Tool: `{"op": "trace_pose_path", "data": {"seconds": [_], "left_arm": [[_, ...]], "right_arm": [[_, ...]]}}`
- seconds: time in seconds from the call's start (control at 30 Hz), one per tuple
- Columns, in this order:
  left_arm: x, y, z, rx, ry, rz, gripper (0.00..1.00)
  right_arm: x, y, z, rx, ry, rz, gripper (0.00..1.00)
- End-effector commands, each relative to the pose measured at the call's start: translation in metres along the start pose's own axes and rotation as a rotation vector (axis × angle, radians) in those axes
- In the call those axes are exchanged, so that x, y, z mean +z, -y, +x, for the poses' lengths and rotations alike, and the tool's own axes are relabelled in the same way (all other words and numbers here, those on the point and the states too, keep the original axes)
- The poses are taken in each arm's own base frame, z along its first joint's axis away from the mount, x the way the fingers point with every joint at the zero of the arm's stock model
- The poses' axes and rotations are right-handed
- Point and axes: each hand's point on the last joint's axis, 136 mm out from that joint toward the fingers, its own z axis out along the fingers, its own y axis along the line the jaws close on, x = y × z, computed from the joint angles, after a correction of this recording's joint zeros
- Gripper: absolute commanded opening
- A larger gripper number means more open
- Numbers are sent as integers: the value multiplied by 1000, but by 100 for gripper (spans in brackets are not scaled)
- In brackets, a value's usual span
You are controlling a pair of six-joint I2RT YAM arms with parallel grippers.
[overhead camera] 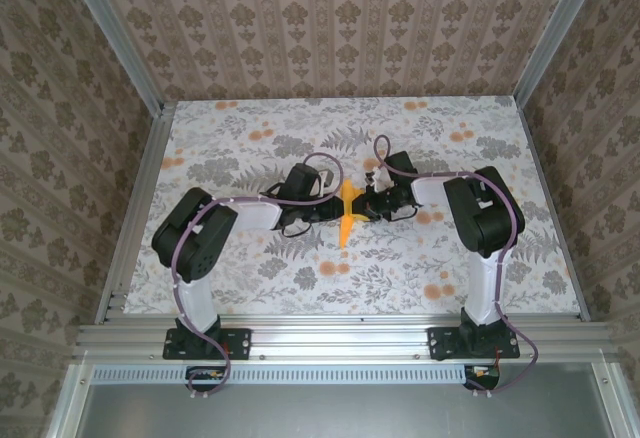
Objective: Fold a paper plane with a square sheet of paper (pick it up from the middle)
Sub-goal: Fold the wing for the fifth time at the center of the table.
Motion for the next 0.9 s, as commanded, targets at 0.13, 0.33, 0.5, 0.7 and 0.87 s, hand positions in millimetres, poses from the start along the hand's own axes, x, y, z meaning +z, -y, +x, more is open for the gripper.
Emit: {"op": "trace_pose_path", "data": {"seconds": [0.13,0.33,0.5,0.7,0.87], "left_arm": [[3,1,-5,-16,20,-12,9],[-6,-12,-1,-48,63,-70,9],[-7,-13,15,-52,38,-70,17],[-3,-3,22,-43,35,-36,22],[-4,9,13,-33,74,18,19]], "right_arm": [[13,49,5,102,-30,176,13],[17,79,14,195,-55,297,17],[20,91,17,244,-61,333,20],[18,102,20,279,-70,393,20],[16,113,23,307,-77,450,21]]}}
